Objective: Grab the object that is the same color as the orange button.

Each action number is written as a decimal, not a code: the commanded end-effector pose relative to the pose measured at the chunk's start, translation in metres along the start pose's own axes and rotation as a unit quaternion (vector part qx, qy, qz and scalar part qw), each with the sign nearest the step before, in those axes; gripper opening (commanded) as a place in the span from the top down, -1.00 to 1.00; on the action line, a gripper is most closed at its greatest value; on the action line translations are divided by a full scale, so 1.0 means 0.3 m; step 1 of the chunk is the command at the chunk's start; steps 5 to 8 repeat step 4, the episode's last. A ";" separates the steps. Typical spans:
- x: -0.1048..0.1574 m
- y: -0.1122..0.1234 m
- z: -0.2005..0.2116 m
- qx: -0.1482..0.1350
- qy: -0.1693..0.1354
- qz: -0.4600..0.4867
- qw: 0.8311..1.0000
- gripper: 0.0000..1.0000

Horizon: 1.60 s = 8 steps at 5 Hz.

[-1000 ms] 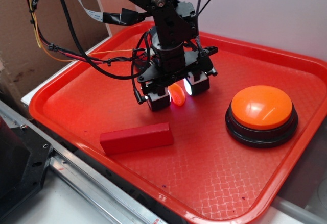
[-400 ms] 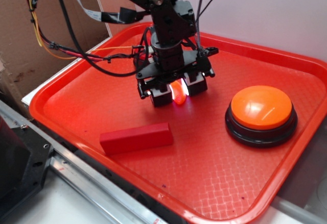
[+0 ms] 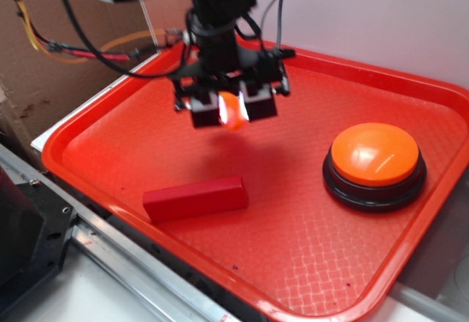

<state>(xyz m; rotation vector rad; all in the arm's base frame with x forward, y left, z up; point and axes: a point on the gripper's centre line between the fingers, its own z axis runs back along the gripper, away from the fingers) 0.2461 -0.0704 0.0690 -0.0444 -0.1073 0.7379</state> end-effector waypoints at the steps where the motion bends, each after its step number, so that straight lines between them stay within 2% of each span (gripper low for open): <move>1: 0.064 0.013 0.277 -0.052 -0.025 -0.200 0.978 1.00; 2: 0.063 0.037 0.387 -0.075 -0.022 -0.282 0.956 1.00; 3: 0.078 0.072 0.452 -0.089 -0.021 -0.281 0.955 1.00; 4: 0.066 0.060 0.445 -0.055 -0.054 -0.273 0.959 1.00; 8: 0.066 0.060 0.445 -0.055 -0.054 -0.273 0.959 1.00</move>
